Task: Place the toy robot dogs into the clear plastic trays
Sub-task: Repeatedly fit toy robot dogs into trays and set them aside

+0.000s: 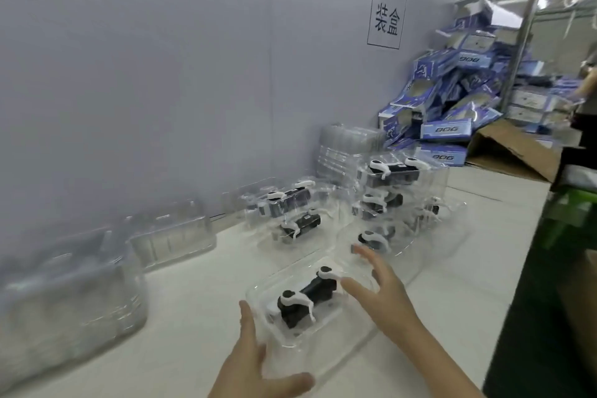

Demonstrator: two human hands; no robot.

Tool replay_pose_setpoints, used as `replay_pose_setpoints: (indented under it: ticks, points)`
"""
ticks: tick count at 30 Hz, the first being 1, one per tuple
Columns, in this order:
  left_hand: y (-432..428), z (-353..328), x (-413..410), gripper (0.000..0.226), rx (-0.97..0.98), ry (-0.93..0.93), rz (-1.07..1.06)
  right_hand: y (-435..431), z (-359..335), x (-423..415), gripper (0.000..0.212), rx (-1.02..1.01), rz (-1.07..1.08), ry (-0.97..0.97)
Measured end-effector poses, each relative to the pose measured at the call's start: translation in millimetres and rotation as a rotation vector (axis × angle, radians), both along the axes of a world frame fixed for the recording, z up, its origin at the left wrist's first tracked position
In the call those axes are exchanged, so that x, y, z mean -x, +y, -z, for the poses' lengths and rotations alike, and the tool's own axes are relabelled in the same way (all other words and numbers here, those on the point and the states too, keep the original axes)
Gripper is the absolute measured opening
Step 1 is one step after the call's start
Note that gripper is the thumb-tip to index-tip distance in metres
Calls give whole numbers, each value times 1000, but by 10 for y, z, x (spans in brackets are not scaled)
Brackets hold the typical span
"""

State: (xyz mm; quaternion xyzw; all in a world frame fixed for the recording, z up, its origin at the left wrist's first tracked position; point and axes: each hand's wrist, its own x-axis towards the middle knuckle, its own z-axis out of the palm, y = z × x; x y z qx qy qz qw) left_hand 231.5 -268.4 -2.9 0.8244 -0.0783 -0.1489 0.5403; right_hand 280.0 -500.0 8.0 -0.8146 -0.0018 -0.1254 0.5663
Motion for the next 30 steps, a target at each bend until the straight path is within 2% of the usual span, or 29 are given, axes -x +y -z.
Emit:
replay_pose_setpoints:
  ticks: [2, 4, 7, 11, 13, 18, 25, 28, 30]
  points:
    - [-211, 89, -31, 125, 110, -118, 89, -133, 130, 82, 46, -124, 235, -163]
    - [-423, 134, -63, 126, 114, -142, 1, -235, 238, 146, 43, -230, 386, -186]
    - [-684, 180, -135, 120, -28, -163, -153, -348, 341, 148, 36, -300, 256, -18]
    - [-937, 108, -243, 106, -35, -187, -210, -475, 364, 48, 47, -308, 135, 94]
    - [-1019, 112, -310, 102, -35, -203, -207, -540, 369, -48, 51, -327, 177, 89]
    - [-1257, 76, -494, 98, -48, -201, -184, -799, 306, -368, 66, -317, 436, 16]
    - [-1433, -30, -761, 97, -306, -78, -26, -1160, 276, -732, 56, -368, 404, 37]
    - [-1271, -61, -806, 96, -285, -23, 48, -1234, 269, -787, 53, -384, 404, 39]
    - [-1082, -72, -777, 87, -220, -29, 40, -1238, 279, -774, 52, -391, 402, 43]
